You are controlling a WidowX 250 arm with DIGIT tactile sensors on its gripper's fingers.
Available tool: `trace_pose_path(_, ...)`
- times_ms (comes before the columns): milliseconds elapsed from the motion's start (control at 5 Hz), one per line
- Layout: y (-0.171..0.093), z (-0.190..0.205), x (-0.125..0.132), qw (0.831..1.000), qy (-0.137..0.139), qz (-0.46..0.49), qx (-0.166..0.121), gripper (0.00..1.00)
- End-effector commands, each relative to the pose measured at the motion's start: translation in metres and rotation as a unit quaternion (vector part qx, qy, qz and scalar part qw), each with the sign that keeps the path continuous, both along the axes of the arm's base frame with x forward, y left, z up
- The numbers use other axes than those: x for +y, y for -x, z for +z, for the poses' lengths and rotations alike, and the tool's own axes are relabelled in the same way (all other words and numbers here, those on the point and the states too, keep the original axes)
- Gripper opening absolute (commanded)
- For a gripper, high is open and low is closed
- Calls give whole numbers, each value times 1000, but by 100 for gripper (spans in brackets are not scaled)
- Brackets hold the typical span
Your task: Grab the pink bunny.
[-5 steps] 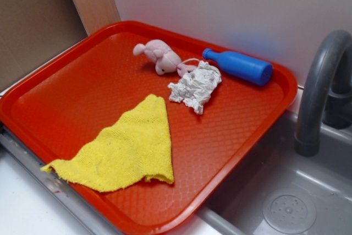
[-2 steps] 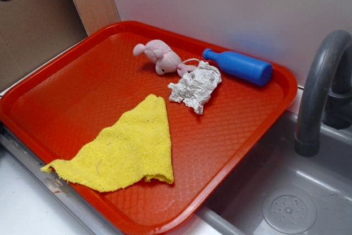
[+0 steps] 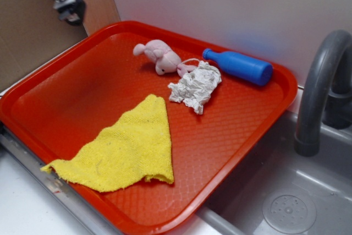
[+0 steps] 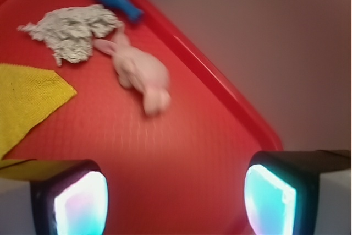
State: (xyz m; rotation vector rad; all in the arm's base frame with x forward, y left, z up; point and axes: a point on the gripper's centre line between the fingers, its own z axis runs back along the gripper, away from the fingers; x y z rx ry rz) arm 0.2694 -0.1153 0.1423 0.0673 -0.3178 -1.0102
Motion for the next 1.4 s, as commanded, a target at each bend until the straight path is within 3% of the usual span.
trace_pose_path(0,-12,-27,-53,971,20,-238,-1,100)
trace_pose_path(200,-2,-49,-65,933,13,-357,28,100)
trace_pose_path(400,1,-67,-77,929,1,-365,55,100)
trace_pose_path(600,-4,-80,-78,936,-10,-345,75,100)
trace_pose_path(1000,-17,-86,-69,946,-24,-311,85,100)
trace_pose_path(1200,-15,-89,-71,947,-34,-306,93,0)
